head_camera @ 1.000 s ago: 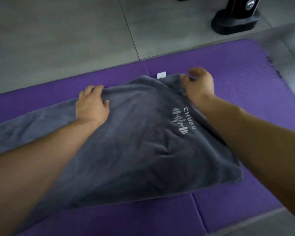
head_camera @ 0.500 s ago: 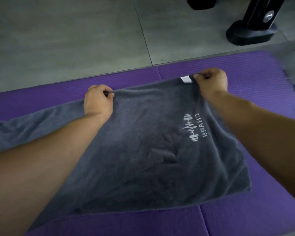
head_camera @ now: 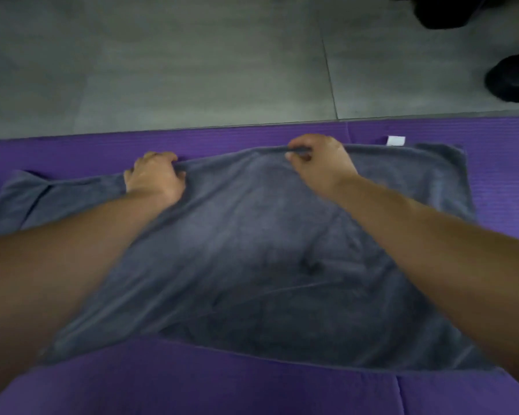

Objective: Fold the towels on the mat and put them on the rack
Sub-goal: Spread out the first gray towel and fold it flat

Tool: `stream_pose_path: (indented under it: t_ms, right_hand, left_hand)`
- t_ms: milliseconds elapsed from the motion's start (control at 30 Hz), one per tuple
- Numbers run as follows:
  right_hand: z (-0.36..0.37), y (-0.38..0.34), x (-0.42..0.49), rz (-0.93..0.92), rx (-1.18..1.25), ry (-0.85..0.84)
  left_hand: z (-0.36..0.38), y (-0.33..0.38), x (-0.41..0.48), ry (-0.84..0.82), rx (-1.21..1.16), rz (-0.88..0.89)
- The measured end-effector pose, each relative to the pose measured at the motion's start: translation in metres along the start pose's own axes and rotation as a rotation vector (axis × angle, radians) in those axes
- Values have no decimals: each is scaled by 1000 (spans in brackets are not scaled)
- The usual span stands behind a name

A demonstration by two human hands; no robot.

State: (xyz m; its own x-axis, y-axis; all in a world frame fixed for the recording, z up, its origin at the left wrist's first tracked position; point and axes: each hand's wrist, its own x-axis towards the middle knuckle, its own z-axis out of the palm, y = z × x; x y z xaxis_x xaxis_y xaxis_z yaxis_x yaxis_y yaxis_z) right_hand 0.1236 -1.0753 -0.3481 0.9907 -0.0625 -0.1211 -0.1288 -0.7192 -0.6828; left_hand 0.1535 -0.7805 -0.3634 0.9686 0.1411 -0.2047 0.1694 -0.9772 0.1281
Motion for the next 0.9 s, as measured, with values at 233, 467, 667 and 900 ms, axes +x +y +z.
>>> stream_pose_path:
  t_ms: [233,467,667,900]
  right_hand:
    - [79,-56,39,-29,24,-121]
    - [98,-66,52,89,-66,-105]
    - [102,-77,55,154,4,26]
    - [130,-127,37,24,-268,59]
  left_hand:
    - [-21,-104,24,-83,-4,88]
    - [-31,-122,56,-150,-316,234]
    - [-38,-142,83,-73,-378,245]
    - [-66,-215,88,-77,-245,173]
